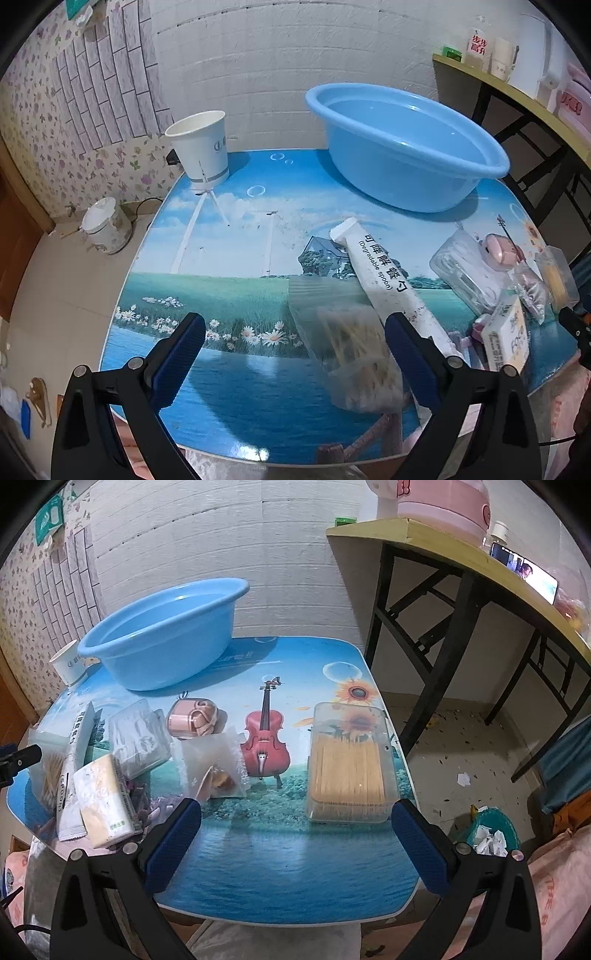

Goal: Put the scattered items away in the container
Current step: 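Grasp the cotton swab bag with the left gripper while the right grasps the toothpick box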

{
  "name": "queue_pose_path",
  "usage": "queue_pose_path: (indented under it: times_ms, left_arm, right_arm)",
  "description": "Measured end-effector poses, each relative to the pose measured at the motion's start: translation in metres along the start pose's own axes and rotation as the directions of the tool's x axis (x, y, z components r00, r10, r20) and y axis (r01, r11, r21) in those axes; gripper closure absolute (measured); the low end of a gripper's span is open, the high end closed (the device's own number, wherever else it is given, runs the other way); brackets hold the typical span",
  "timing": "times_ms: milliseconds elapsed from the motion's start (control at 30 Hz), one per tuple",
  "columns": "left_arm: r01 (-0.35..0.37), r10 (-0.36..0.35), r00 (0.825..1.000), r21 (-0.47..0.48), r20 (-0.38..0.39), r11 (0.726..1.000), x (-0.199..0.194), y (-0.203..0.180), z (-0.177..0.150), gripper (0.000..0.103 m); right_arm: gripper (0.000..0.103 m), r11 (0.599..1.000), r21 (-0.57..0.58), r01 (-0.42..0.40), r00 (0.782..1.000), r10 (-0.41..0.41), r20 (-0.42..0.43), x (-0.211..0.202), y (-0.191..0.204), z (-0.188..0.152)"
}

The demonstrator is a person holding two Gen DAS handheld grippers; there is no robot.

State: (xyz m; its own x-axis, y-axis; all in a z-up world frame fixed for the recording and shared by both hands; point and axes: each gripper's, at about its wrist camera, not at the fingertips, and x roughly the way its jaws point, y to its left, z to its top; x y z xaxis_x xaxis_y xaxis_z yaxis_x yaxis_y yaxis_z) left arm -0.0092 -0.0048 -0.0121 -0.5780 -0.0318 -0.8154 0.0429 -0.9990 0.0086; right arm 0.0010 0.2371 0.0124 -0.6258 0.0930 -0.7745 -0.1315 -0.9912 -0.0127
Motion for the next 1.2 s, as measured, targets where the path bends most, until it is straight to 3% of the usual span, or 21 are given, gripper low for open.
queue_pose_path:
  times_ms: [567, 867, 1200]
  left_arm:
    - [0.098, -0.099, 0.994, -0.015, -0.051, 0.995, 0.012, -0.016, -0.010, 0.002]
    - [0.026, -0.024, 0.997, 0.028, -0.072, 0.999, 0.028, -0.008, -0.016, 0.002]
    - [0.045, -0.045, 0.998, 0.008, -0.055, 0.999, 0.038, -0.005, -0.021, 0.000]
  right_arm:
    - [0.000, 0.998, 0.033, 0.047, 0.999, -0.047, -0.015, 0.017, -0.011, 0.010]
    - [0.000, 0.991, 0.106, 0.082, 0.996, -0.077, -0.051, 0.036, -0.039, 0.015]
    - [0.004, 0.994, 0.080, 0.073, 0.997, -0.069, -0.047, 0.044, -0.036, 0.019]
